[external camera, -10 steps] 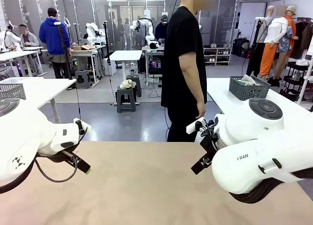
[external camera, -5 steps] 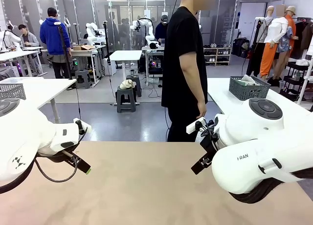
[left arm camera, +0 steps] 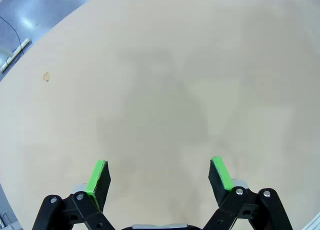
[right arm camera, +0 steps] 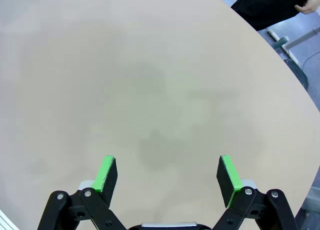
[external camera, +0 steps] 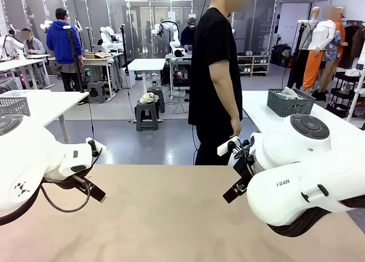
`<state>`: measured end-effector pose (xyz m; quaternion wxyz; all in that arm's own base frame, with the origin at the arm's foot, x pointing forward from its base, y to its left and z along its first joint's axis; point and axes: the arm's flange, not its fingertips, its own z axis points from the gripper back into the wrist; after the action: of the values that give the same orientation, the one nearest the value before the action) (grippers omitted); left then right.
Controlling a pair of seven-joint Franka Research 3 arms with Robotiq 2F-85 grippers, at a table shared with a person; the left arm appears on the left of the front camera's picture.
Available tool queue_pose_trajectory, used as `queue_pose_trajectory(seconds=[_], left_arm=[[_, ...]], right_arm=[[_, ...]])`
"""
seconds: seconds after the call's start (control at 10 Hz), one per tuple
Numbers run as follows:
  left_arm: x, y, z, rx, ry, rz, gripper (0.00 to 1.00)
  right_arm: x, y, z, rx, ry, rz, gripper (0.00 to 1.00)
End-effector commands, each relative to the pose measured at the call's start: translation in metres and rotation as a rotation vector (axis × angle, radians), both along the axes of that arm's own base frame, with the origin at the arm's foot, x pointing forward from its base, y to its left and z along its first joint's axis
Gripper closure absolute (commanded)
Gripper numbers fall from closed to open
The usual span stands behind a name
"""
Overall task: Fold the towels and place them in the basket.
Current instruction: When a person lays out a Towel with hook on the table, fold it in half twice.
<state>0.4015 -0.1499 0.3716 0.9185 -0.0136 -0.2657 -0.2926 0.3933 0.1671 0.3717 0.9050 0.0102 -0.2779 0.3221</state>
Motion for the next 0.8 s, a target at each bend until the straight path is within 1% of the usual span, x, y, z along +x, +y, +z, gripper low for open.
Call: queue_pose_trajectory(seconds=[0.0,0.2,0.4,0.6,0.7], left_arm=[[0.000,0.000,0.000,0.000,0.000,0.000,0.00],[0.001,0.001,0.005,-0.006,-0.006,0.005,0.00],[0.009,0.012,0.023,-0.041,0.022,0.009,0.00],[0.023,0.033,0.058,-0.095,0.025,-0.003,0.00],[0.029,0.042,0.081,-0.116,0.025,-0.022,0.00]], right_arm=[[0.000,0.000,0.000,0.001,0.001,-0.002,0.00],[0.001,-0.002,0.005,0.008,0.000,0.001,0.00],[0.004,-0.010,0.020,0.022,-0.008,0.003,0.00],[0.008,-0.026,0.058,0.050,-0.028,0.013,0.00],[0.009,-0.032,0.084,0.047,-0.042,0.018,0.00]])
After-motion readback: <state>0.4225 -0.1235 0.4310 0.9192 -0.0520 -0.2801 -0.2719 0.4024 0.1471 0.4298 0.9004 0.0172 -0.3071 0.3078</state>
